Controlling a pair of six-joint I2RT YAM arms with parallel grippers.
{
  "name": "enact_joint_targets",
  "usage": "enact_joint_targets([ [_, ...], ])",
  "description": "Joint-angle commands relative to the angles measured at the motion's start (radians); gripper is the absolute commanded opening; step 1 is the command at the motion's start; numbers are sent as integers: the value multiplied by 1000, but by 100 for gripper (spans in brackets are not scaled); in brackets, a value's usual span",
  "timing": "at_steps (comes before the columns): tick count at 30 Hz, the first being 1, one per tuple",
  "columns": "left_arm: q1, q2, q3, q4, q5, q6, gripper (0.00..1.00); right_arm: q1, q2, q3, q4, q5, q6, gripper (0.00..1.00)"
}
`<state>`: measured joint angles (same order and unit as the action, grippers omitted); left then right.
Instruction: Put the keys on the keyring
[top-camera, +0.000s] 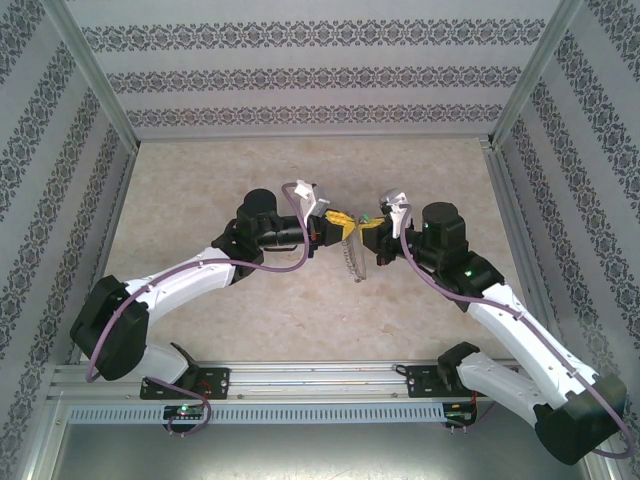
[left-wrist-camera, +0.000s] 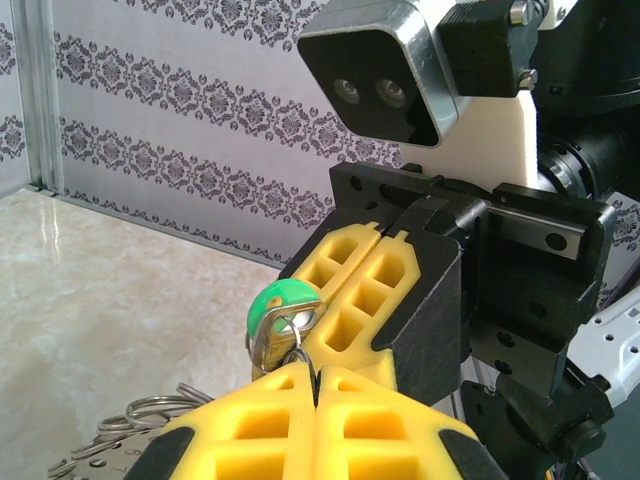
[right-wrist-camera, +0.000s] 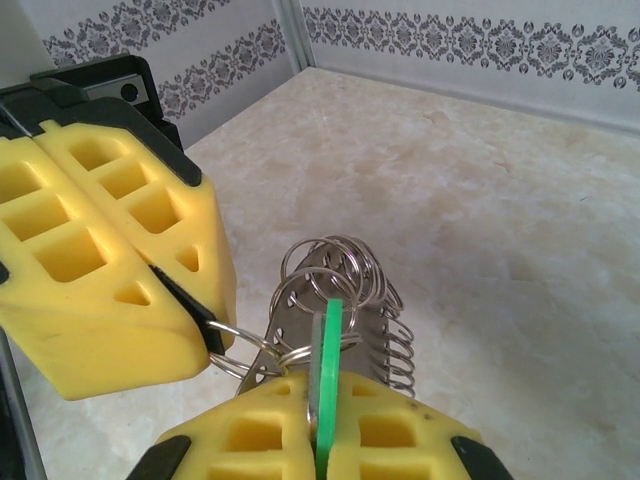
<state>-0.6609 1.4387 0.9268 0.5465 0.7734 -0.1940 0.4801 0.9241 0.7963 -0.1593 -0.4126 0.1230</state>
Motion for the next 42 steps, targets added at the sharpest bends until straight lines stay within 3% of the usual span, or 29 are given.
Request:
enact_joint_targets([
  [1, -11, 2, 20, -9, 33, 2, 0, 8, -5, 61, 57, -33, -28, 0],
  [8, -11, -1, 6, -25, 4, 15, 0, -3, -30, 75, -4, 122, -62, 0],
  [22, -8, -6, -5, -74, -98, 35, 1, 0, 19, 186, -41, 118, -74, 0],
  [26, -8, -8, -13, -52, -132, 18, 26, 4, 66, 224, -51, 111, -73, 0],
  [29, -5, -26, -31, -31, -177, 5, 34, 3, 97, 240, -51, 113, -75, 0],
  [38, 21, -159, -124, -29, -466, -10, 46, -4, 198, 278, -45, 120, -82, 0],
  [42, 34, -216, -149, -56, -543, -6, 48, -9, 265, 299, -14, 108, -69, 0],
])
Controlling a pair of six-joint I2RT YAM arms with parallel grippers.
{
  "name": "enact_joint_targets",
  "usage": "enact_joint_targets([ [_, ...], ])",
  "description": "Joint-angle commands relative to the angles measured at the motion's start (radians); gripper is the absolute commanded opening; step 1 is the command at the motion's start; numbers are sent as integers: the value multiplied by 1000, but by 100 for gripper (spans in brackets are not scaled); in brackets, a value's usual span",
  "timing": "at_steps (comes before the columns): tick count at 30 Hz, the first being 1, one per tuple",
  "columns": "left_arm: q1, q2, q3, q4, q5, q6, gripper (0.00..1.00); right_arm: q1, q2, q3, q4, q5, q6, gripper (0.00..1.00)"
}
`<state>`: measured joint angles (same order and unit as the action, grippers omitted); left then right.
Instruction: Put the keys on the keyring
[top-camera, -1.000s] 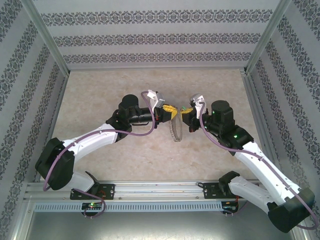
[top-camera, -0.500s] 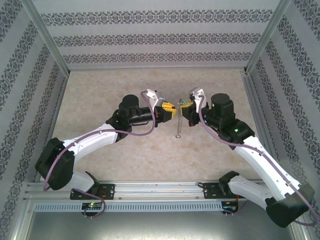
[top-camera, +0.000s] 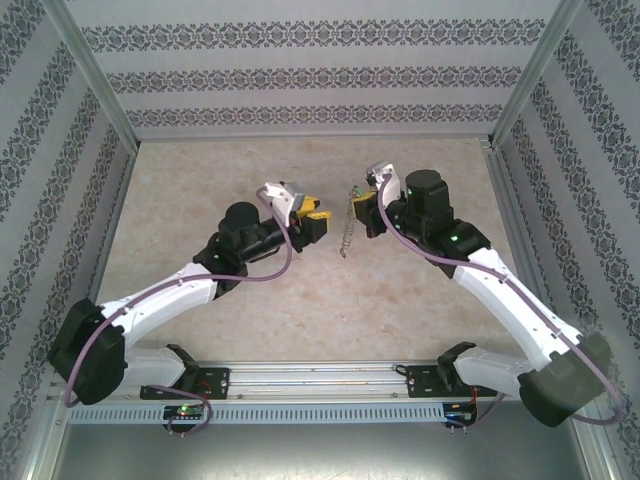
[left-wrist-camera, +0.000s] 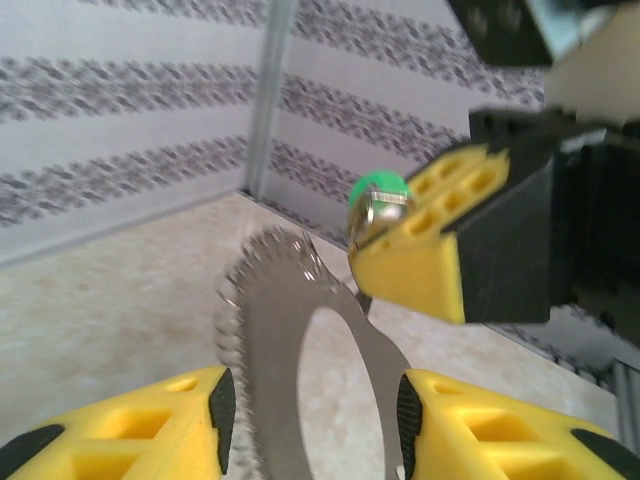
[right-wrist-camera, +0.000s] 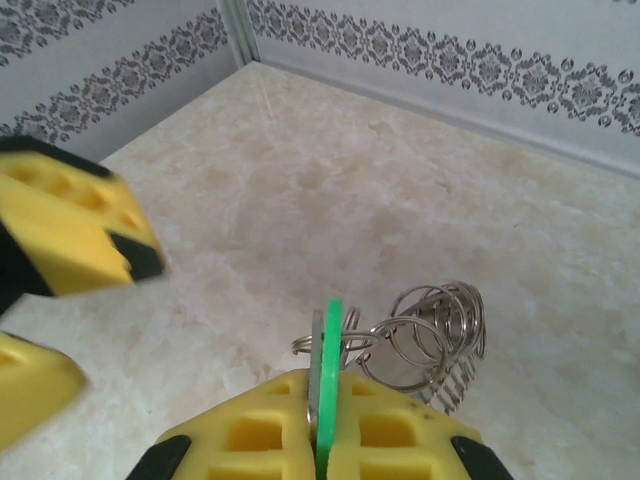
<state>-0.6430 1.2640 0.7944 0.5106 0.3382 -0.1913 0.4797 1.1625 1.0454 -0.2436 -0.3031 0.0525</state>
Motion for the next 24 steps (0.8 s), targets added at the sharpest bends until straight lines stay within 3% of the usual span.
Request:
enact_joint_targets([
  [1, 19, -50, -21, -26, -121, -9, 48, -9, 44, 58, 78, -5, 5, 0],
  [15, 65, -98, -46, -54, -144, -23, 49, -5, 524, 403, 118, -82, 40, 0],
  [24, 72, -95, -39, -87, -144, -19, 49, -61, 653, 245, 154, -73, 124, 0],
])
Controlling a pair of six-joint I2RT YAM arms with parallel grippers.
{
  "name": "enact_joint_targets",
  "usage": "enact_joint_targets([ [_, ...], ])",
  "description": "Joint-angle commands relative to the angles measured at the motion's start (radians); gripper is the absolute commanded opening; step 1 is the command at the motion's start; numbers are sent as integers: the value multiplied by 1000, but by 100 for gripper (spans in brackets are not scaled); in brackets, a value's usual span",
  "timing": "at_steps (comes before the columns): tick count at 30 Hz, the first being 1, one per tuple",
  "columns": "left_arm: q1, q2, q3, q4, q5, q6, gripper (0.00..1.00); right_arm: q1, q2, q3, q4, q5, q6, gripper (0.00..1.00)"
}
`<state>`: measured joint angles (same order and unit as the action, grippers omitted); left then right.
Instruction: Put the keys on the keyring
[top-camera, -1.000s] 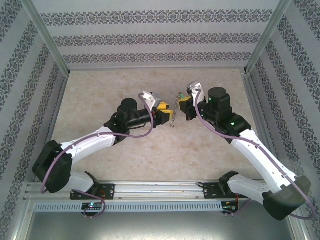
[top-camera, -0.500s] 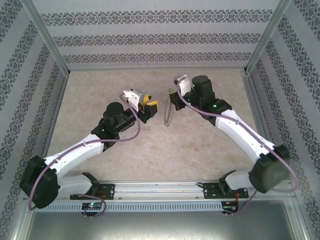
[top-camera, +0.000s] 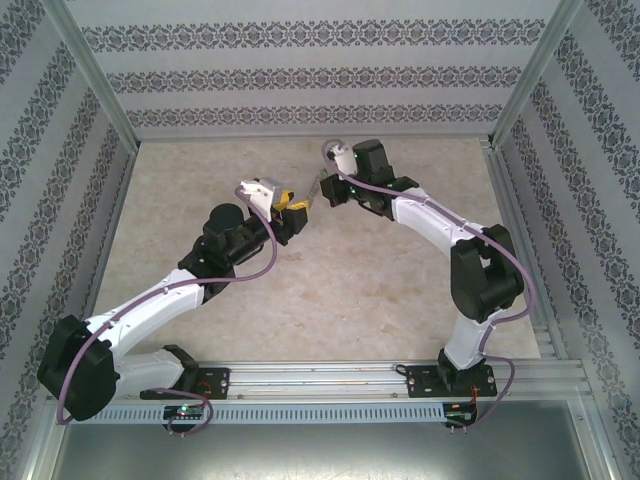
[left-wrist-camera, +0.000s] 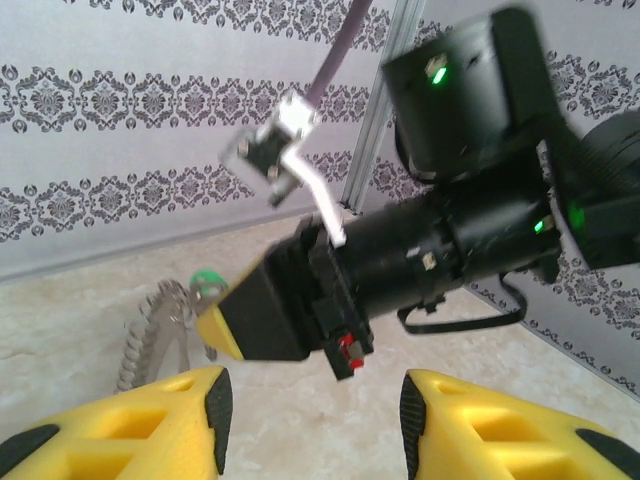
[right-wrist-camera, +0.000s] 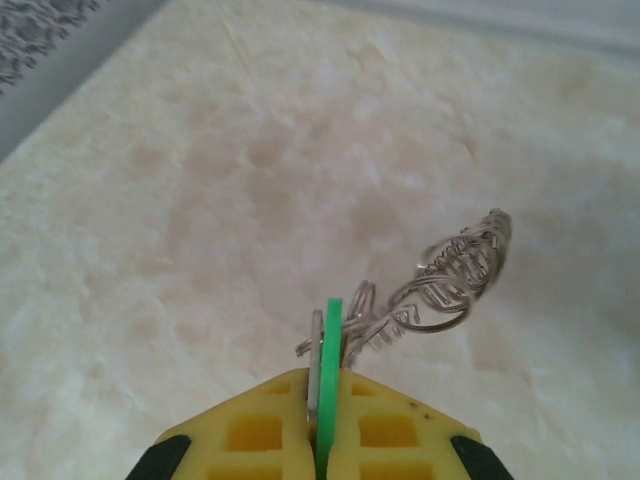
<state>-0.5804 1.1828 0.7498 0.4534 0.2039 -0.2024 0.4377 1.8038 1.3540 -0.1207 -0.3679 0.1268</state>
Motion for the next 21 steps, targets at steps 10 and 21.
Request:
enact_joint_targets([
  [10, 10, 0, 34, -59, 14, -19, 49, 1, -86, -319, 32, 11, 114, 0],
  [21, 11, 1, 42, -84, 20, -27, 50, 60, -38, -448, 64, -19, 167, 0],
])
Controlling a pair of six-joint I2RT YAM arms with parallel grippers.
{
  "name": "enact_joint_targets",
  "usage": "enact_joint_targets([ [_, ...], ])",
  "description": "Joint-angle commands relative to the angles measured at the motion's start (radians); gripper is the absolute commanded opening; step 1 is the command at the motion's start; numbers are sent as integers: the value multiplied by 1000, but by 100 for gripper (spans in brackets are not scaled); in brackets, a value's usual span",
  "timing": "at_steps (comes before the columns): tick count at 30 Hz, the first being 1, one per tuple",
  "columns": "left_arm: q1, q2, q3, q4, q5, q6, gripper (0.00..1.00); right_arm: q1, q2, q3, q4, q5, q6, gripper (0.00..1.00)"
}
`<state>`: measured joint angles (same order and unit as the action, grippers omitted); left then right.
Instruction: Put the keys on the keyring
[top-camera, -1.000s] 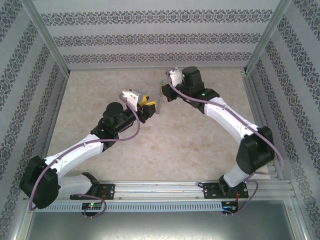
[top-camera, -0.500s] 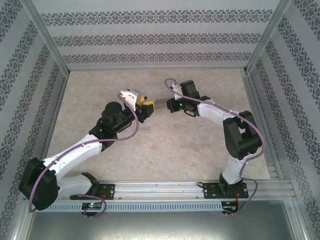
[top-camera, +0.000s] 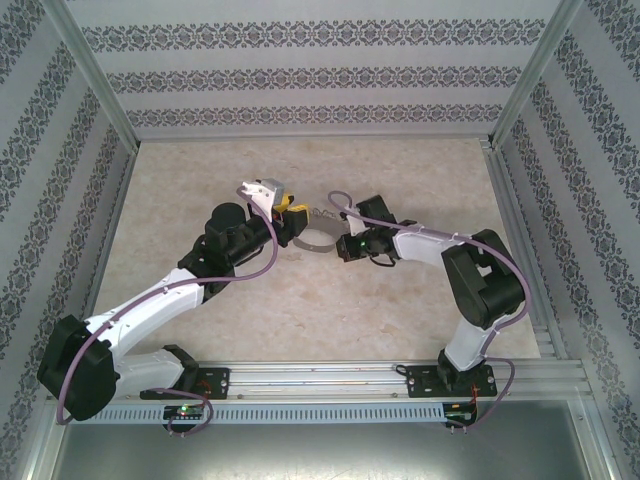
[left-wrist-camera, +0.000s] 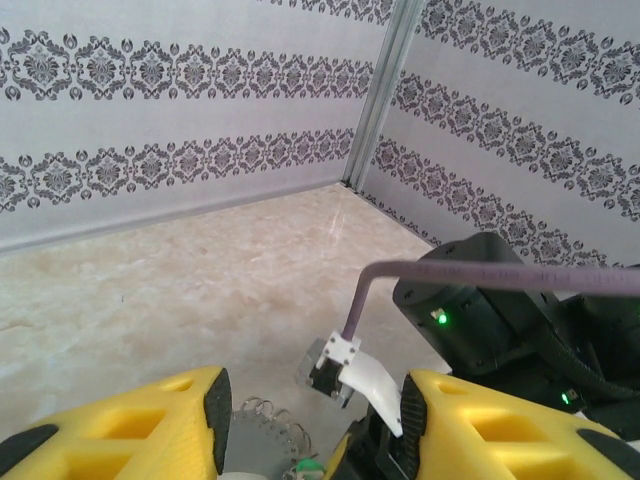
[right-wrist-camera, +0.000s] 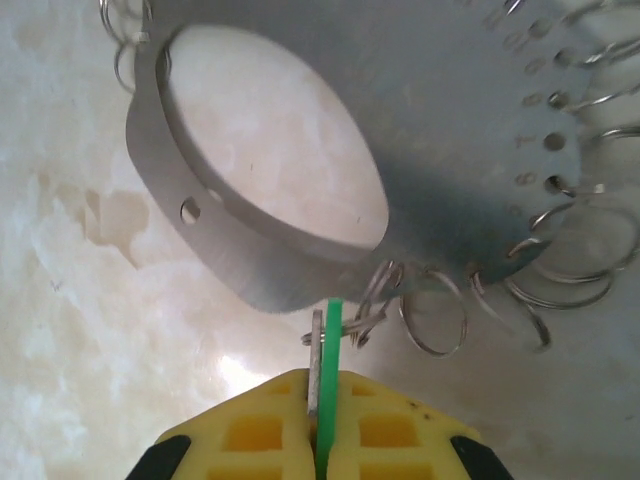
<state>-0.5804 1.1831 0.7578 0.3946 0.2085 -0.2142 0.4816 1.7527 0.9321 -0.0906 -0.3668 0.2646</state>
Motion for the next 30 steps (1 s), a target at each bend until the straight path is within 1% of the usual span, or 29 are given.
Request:
enact_joint_targets([
  [1, 11, 1, 34, -29, 14, -15, 49, 20, 9, -35, 34, -24, 36, 0],
  [4, 11, -3, 37, -36, 15, -17, 49, 40, -29, -75, 39, -51, 57, 0],
  [5, 10, -2, 38, -38, 16, -18, 49, 46, -47, -90, 43, -63, 65, 5],
  [6, 11, 0, 38, -39, 19, -20, 50, 55, -68, -106, 46, -79, 76, 20],
  [7, 11, 3, 41, -41, 21, -21, 50, 63, -92, -123, 45, -88, 85, 36],
  [9, 11, 6, 49, -53, 30, -23, 51, 72, -155, -159, 34, -93, 97, 55],
  [10, 11, 7, 52, -59, 36, -23, 52, 71, -197, -186, 33, -93, 104, 68],
  [11, 11, 7, 52, -62, 39, -26, 53, 67, -238, -207, 27, -83, 112, 76],
  [12, 11, 4, 51, -64, 42, -28, 54, 58, -291, -228, 15, -75, 118, 82],
  [14, 11, 2, 51, -72, 39, -33, 60, 38, -384, -253, -4, -69, 135, 95],
  [15, 11, -2, 49, -73, 37, -33, 69, 23, -440, -260, -18, -63, 143, 98],
  [16, 11, -4, 48, -76, 32, -34, 80, 10, -492, -264, -30, -60, 150, 98],
  [17, 11, -10, 47, -81, 24, -34, 95, -1, -534, -263, -45, -55, 154, 98],
  [18, 11, -15, 46, -89, 13, -34, 100, -12, -580, -258, -64, -41, 156, 98],
  [20, 11, -28, 41, -97, -13, -31, 100, -32, -654, -247, -91, 5, 160, 98],
  [23, 11, -64, -9, -43, -71, -20, 100, -64, -735, -220, -120, 107, 155, 98],
  [24, 11, -79, -28, -21, -99, -10, 100, -72, -755, -205, -130, 166, 144, 98],
  [26, 11, -108, -48, -36, -175, 30, 100, -87, -784, -190, -128, 269, 130, 98],
  [28, 11, -137, -60, -70, -264, 104, 100, -109, -797, -184, -108, 392, 131, 98],
  [30, 13, -165, -85, -70, -344, 177, 100, -135, -793, -176, -99, 505, 141, 98],
])
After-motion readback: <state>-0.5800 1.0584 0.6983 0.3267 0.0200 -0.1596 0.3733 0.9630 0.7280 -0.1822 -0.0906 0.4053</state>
